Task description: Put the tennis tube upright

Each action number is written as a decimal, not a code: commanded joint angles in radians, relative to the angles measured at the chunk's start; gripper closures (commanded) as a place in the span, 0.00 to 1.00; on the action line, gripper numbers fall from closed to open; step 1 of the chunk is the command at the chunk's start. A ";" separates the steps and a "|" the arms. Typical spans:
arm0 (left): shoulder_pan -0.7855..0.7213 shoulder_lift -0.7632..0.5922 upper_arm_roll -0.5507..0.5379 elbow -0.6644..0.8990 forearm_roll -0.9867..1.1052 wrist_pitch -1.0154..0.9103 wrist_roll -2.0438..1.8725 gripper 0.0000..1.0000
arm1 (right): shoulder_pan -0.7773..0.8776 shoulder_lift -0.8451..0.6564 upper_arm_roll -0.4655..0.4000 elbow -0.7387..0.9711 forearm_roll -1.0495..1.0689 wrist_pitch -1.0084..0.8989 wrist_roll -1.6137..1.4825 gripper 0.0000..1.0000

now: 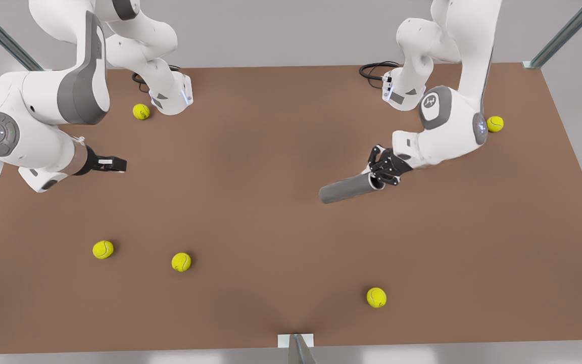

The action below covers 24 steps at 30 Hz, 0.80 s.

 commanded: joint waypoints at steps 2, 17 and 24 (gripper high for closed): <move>-0.005 -0.013 0.005 0.032 0.323 -0.076 -0.679 0.79 | 0.000 -0.002 -0.002 0.001 0.001 0.002 0.003 0.00; -0.003 0.136 -0.006 0.187 0.661 -0.022 -0.798 0.79 | 0.002 0.003 0.000 -0.001 0.002 0.007 0.003 0.00; -0.002 0.182 -0.005 0.186 0.619 0.035 -0.805 0.79 | 0.002 0.005 0.000 -0.001 0.001 0.004 0.003 0.00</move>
